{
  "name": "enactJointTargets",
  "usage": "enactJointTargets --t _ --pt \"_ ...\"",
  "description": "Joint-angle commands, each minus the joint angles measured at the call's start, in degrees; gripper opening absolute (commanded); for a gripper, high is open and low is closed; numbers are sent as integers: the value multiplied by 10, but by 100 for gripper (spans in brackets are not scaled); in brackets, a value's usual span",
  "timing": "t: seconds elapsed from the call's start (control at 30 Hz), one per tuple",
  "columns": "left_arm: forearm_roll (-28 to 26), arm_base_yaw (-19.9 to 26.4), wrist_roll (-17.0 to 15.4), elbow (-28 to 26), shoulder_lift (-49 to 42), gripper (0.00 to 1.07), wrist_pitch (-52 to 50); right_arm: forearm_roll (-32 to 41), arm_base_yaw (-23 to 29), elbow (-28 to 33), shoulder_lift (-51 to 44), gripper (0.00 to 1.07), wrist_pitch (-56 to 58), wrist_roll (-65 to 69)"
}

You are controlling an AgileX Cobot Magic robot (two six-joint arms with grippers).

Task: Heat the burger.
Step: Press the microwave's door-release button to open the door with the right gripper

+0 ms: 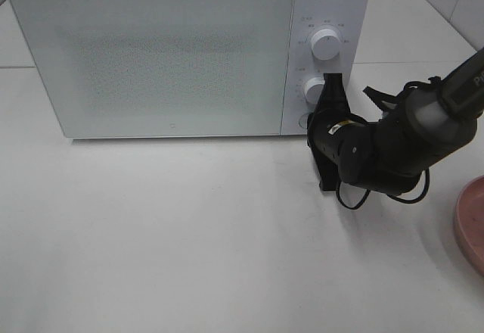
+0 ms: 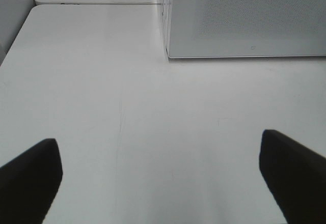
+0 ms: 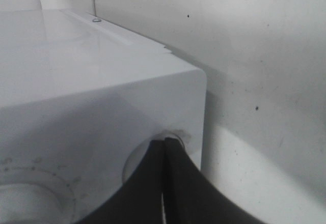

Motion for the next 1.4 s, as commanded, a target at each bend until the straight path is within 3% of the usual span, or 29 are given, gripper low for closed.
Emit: enactJointTargets --t 0.03,0.5,0.87,1.4 --pt "-6 1 0 1 -15 103 -5 -3 -5 -16 5 0 -9 -5" --pt "-6 1 0 1 -15 103 -5 -1 -5 -51 13 0 -78 -15" --pt "-6 1 -1 1 -15 103 -5 1 -7 -111 38 0 -133 -44" --pt "-6 1 -1 1 -15 103 -5 27 -3 -83 15 0 -83 -60"
